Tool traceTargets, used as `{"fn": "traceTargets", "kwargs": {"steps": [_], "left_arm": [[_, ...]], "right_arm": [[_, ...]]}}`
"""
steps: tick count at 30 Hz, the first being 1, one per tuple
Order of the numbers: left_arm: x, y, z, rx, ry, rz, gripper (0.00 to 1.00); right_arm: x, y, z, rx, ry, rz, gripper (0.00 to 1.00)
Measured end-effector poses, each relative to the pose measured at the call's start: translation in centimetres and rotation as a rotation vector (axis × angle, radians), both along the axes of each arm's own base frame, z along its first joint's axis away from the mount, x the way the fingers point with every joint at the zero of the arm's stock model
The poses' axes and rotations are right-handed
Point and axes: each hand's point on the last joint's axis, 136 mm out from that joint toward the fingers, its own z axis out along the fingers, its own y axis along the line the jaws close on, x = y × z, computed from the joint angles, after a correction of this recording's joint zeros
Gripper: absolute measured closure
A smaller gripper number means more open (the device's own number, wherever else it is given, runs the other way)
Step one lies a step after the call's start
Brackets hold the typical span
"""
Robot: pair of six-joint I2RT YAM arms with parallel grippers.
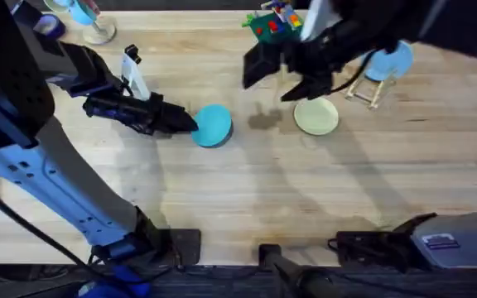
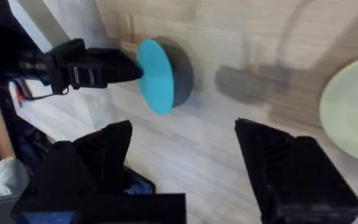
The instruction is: Pick up the plates from the table one by one and place each into a slot on the dish rack.
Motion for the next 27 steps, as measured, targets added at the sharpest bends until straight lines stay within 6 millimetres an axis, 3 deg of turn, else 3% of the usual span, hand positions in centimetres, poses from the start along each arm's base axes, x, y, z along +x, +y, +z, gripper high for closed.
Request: {"fn": "traceTargets", "kwargs": {"steps": [10,27], "left_arm": [[0.0,0.0,0.0,0.0,0.0,0.0,0.96],[0.0,0.0,0.0,0.0,0.0,0.0,0.961]], "right_arm": [[-2.6,4.4,-4.3,-0.043,0.109,0.091,0.006],[-1.6,8.4,-8.2,-0.02,0.11,0.108,0.006]]}}
